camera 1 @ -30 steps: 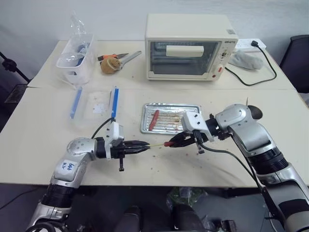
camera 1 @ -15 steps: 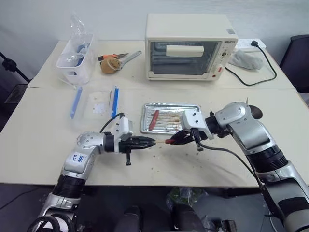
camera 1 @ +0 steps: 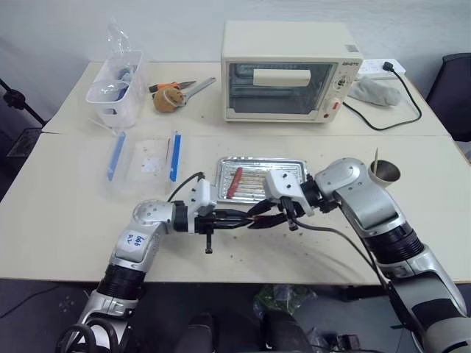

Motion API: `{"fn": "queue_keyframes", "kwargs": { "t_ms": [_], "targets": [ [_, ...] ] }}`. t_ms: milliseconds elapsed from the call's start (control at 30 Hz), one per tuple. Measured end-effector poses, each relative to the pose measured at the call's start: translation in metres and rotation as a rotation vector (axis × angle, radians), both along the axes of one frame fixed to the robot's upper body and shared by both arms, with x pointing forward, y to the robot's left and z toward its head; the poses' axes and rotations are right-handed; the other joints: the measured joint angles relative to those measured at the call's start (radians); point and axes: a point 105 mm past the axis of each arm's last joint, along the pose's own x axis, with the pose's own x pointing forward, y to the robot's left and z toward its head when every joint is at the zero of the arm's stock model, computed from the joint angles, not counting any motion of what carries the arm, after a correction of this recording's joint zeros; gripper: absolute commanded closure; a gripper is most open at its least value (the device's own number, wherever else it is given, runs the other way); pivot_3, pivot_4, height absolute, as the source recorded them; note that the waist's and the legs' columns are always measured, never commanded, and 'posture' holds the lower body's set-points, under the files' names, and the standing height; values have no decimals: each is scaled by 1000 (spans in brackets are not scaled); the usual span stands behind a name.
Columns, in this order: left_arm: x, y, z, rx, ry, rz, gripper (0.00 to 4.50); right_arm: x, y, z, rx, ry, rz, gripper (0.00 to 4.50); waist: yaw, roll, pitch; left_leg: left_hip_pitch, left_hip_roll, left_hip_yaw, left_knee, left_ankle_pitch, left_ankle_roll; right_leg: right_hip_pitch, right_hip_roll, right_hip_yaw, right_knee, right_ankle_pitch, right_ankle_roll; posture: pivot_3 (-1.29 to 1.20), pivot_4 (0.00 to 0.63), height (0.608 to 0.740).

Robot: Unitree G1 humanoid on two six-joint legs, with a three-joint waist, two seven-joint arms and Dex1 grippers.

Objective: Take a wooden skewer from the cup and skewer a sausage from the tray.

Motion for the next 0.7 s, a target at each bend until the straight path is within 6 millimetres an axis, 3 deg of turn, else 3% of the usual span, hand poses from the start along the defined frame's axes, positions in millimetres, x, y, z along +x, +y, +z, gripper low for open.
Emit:
{"fn": "queue_keyframes", "kwargs": {
  "t_ms": [267,400,533,700],
  "targets": [
    [2,61,-7,15,13,182,4500,-5,-57,11,48,-15,-127,26,6,0,0,0,0,-1,-1,0,0,0,-1,2,-2,0,0,0,150,740],
    [-6,74,3,-50,-13,240,4500,-15,-73,18,206,-57,-208,26,18,0,0,0,1,-1,-1,0,0,1,0,5,-2,0,0,0,150,740],
    [-1,104,15,-172,-39,451,4500,-30,-95,6,427,-60,-409,26,28,0,0,0,0,-1,-1,0,0,2,-1,5,-2,0,0,0,150,740],
    [20,133,41,-446,-63,756,4500,-52,-85,26,770,-53,-486,26,36,-1,0,2,1,-1,0,0,0,4,0,5,-1,0,0,0,150,740]
  ]
}}
